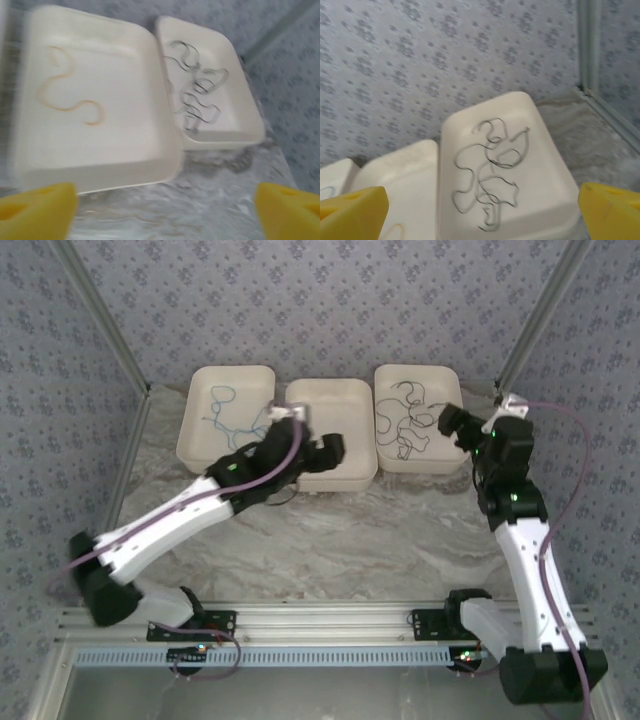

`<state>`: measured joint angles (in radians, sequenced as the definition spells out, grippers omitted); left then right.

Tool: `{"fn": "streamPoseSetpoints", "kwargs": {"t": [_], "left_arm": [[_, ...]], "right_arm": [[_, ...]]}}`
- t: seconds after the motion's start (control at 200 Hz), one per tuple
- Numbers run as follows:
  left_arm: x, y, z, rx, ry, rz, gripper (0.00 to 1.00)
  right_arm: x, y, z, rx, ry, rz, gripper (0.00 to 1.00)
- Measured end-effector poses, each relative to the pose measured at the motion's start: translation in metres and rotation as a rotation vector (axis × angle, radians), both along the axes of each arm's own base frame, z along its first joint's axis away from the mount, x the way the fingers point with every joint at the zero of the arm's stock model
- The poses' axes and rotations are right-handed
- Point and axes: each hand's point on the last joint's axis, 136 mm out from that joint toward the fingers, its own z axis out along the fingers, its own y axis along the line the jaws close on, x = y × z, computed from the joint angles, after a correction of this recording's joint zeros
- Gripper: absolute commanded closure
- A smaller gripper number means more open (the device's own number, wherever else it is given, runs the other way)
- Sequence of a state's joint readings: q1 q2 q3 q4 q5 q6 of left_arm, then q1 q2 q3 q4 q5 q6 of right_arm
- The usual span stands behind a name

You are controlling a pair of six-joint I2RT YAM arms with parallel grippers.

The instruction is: Untangle the cables

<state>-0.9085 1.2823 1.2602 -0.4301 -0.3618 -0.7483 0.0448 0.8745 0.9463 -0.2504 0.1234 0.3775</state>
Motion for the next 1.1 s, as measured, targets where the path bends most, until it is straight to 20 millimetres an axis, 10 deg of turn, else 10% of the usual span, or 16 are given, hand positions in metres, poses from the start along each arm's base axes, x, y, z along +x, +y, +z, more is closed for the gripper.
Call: {"fn": "streamPoseSetpoints", "kwargs": {"t": [0.235, 0.415, 0.665, 1.099], "left_arm": [[-0.054, 0.158, -0.031, 0.054, -0.079, 0.333, 0.01], [-0.082, 0.268, -0.066, 0.26, -0.2, 0.739, 0.01], [-0.065, 0.282, -0.134, 0.772, -0.193, 0.667, 0.01], [-0.001, 0.321, -0.199, 0.656, -0.101, 0.647, 0.01]], "right_arm": [[-0.075, -0.026, -0.113, -0.049, 0.118, -0.153, 0.0], [-0.09, -0.039, -0.196, -0.156, 0.259, -0.192, 0.0], [-0.072, -0.044, -0.226, -0.319, 0.24, -0.133, 0.0], [-0.018, -0.065, -0.249, -0.326, 0.27, -0.101, 0.0]]}}
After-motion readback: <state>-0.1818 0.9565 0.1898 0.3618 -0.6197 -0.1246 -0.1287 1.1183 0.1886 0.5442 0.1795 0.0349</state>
